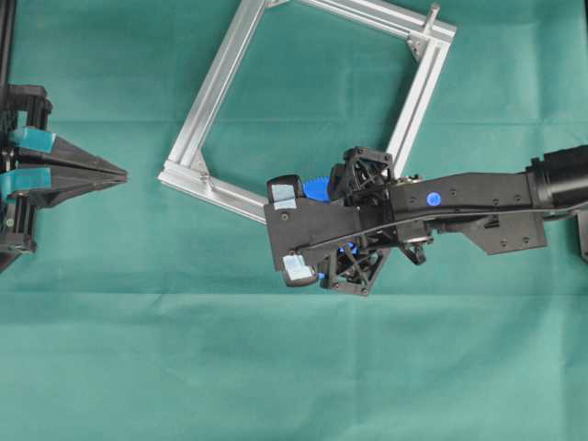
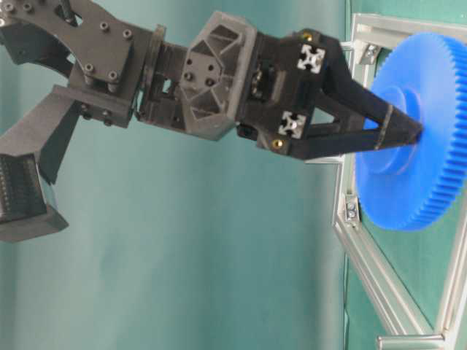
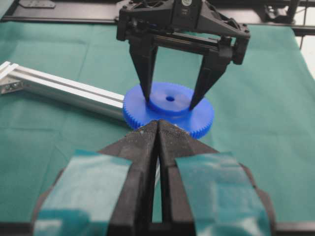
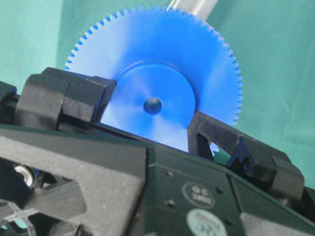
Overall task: Find the location of the shaft and insert the gear.
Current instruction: 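Align the gear's center hole with the metal shaft, adjusting position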
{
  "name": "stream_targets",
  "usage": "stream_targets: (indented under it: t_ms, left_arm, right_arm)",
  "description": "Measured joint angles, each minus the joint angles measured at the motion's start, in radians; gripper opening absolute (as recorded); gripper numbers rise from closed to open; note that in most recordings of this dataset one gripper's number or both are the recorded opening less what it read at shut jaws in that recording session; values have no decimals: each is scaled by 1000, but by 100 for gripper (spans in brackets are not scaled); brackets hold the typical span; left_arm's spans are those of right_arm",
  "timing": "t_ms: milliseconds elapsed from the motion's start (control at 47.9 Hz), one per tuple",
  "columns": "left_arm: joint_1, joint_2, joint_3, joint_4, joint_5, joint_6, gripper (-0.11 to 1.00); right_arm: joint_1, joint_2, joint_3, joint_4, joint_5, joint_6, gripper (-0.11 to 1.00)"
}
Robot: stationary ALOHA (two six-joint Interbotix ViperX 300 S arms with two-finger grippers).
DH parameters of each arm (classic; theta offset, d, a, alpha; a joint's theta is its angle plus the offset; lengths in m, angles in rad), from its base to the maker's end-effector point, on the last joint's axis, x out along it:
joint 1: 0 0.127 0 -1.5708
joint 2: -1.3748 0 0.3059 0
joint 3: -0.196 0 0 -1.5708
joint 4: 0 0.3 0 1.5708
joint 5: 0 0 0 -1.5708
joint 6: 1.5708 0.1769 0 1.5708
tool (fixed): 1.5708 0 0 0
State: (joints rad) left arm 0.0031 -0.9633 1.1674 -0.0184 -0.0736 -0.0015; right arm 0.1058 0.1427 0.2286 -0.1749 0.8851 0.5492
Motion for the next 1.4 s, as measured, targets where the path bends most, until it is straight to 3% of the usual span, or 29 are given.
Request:
stream_targets:
  t_ms: [313, 709, 1398]
  left_arm:
    - [0, 0, 2, 0, 0, 0, 1]
    - [0, 0, 0, 2, 0, 2, 1]
    - [0, 2, 2, 0, 15, 0, 1]
  right_arm:
    - [-8, 8, -8, 0, -35, -41, 69]
    - [-40, 12, -14, 0, -38, -44, 69]
    - [-86, 12, -14, -54, -52, -41, 69]
